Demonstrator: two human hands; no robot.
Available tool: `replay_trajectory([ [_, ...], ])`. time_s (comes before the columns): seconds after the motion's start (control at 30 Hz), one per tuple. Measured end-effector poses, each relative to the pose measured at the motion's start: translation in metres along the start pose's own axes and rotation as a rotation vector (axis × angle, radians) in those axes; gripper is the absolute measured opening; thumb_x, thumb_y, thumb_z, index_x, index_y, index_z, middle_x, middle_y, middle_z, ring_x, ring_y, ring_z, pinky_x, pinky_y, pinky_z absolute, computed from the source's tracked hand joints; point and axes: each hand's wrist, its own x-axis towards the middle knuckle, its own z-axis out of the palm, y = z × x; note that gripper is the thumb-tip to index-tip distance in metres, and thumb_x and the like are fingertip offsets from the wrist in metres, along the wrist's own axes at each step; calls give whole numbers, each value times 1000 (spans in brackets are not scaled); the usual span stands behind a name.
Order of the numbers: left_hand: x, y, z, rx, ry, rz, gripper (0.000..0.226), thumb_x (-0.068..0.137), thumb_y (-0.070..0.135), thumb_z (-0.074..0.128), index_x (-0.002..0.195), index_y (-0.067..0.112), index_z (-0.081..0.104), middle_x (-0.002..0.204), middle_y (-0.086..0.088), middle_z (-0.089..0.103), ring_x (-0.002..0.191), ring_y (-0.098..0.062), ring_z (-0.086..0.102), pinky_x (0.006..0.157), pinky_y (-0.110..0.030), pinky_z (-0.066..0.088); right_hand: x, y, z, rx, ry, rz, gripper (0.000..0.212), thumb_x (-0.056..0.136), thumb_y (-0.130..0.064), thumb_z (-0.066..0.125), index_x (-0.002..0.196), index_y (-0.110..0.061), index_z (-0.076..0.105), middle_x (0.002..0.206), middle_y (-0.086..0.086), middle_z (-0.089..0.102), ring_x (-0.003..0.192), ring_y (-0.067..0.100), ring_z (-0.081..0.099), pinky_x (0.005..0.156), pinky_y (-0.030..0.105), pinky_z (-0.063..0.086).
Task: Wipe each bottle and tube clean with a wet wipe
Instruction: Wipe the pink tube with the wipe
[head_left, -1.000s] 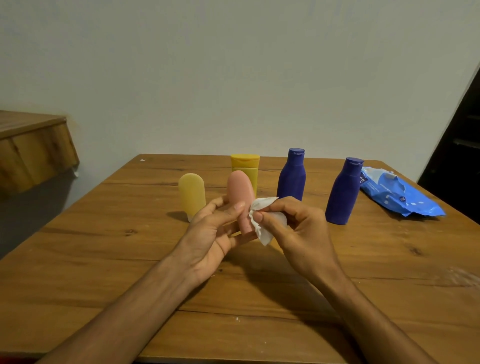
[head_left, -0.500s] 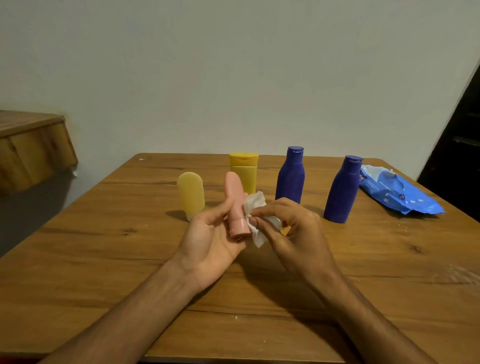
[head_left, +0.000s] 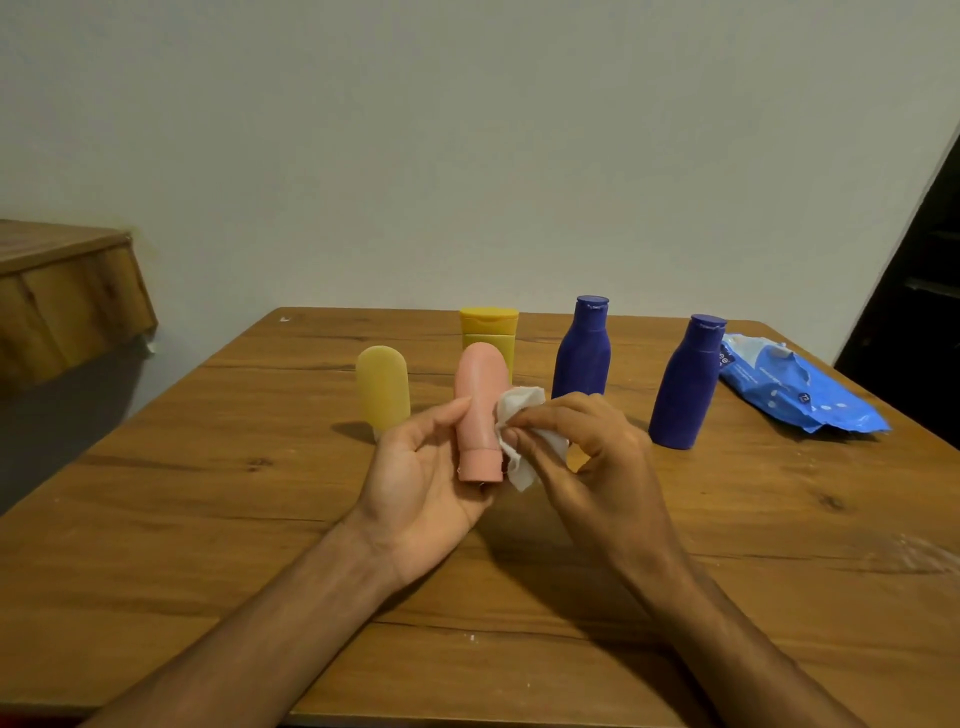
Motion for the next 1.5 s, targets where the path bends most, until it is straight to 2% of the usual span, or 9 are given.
replay_trajectory([
  [0.2, 0, -1, -1, 94, -40, 0, 50, 97, 28, 46, 138, -1, 50, 126, -19, 62, 114, -26, 59, 99, -41, 46, -3, 0, 2, -14, -27, -126, 27, 84, -30, 60, 106, -18, 69, 104, -3, 66, 96, 8, 55, 74, 32, 49],
  [0.4, 0, -4, -1, 229, -166, -41, 51, 89, 21, 57, 135, 1, 52, 119, -21, 65, 104, -30, 64, 92, -53, 48, 0, -2, -1, -73, 33, -21, 27, 86, -39, 55, 99, -20, 70, 97, -5, 66, 87, 14, 57, 68, 41, 47],
  [0.5, 2, -3, -5, 268, -212, -64, 56, 82, 20, 64, 133, 1, 52, 112, -21, 65, 95, -31, 66, 78, -48, 55, 0, -2, -2, -65, 86, -9, 24, 87, -35, 56, 97, -18, 70, 94, -6, 66, 86, 15, 57, 68, 43, 46],
  [0.67, 1, -2, -4, 433, -260, -68, 54, 84, 20, 63, 133, 2, 48, 101, -17, 68, 83, -29, 66, 69, -40, 58, 1, 1, -4, 93, 130, 46, 28, 86, -30, 58, 103, -11, 69, 101, 0, 65, 95, 14, 61, 73, 42, 53],
  [0.8, 5, 0, -6, 368, -262, -9, 61, 77, 25, 75, 129, 1, 53, 100, -19, 68, 81, -28, 66, 67, -38, 59, 2, -3, -6, 146, 38, -33, 21, 86, -21, 63, 102, -9, 69, 102, -1, 63, 97, 8, 60, 78, 24, 53],
  [0.93, 9, 2, -12, 330, -254, 39, 80, 69, 30, 87, 134, 0, 49, 101, -19, 67, 79, -26, 66, 64, -34, 60, 3, -3, -6, 211, -48, -26, 21, 86, -23, 64, 103, -13, 69, 103, -3, 64, 98, 10, 61, 77, 29, 55],
  [1.1, 8, 6, -14, 408, -277, 23, 76, 68, 31, 87, 129, 0, 54, 93, -17, 64, 72, -22, 64, 60, -33, 59, 3, -4, -4, 195, 7, -38, 24, 87, -26, 60, 102, -11, 70, 102, -2, 65, 97, 12, 62, 76, 37, 55],
  [1.33, 4, 5, -10, 528, -288, 6, 74, 68, 30, 82, 130, 2, 52, 88, -14, 66, 71, -22, 66, 63, -32, 59, 3, -1, -5, 137, 109, 24, 20, 85, -17, 65, 102, -7, 70, 99, 2, 64, 92, 10, 61, 74, 27, 54],
  [1.5, 10, 3, -11, 444, -218, 60, 80, 66, 32, 86, 130, -2, 52, 93, -17, 67, 69, -21, 65, 58, -32, 59, 3, -4, -5, 219, -4, -5, 22, 86, -22, 61, 102, -11, 70, 102, -1, 66, 98, 10, 62, 80, 28, 54],
])
